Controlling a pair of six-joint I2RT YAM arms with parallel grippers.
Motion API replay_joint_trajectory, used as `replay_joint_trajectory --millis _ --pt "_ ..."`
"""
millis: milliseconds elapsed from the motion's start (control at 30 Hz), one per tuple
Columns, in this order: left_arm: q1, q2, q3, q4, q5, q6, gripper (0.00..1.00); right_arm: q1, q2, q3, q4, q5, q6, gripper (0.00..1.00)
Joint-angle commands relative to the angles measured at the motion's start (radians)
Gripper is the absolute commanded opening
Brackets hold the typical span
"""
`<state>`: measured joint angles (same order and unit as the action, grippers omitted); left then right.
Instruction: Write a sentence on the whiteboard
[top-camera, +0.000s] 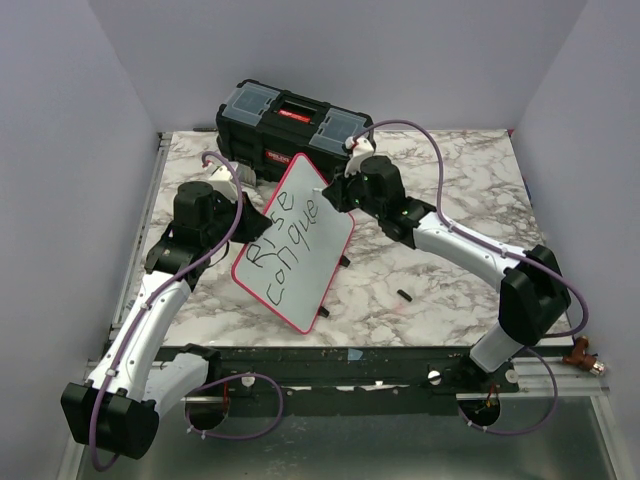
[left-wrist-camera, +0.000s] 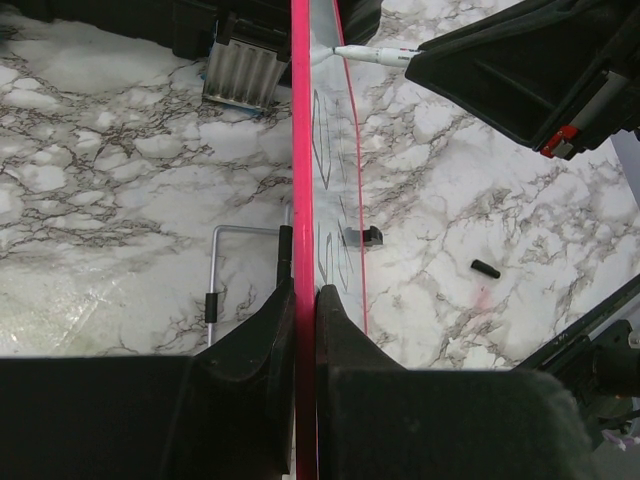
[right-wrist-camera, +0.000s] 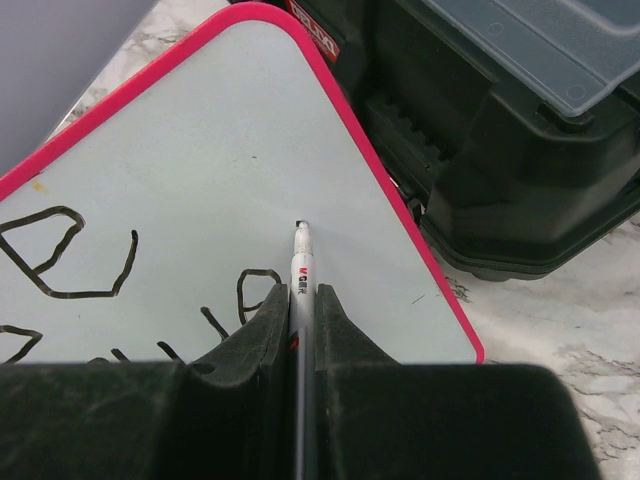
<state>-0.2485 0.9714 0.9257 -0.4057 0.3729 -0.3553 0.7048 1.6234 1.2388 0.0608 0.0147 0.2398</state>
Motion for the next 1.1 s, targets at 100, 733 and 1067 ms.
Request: replay_joint_trajectory --millis 100,733,1067 --pt "-0.017 0.004 -0.001 -0.065 -0.027 0.110 0.00 -0.007 0.015 -0.014 0.027 -0.049 0.022 0.01" --pt "-0.020 0.003 -0.001 -0.067 -0.030 0.111 0.00 -0.008 -0.012 -0.147 0.070 -0.070 0.061 0.01" --pt "-0.021 0.001 -0.002 -0.067 -0.034 0.111 0.00 -0.007 -0.028 -0.180 0.076 -0.071 0.072 0.01"
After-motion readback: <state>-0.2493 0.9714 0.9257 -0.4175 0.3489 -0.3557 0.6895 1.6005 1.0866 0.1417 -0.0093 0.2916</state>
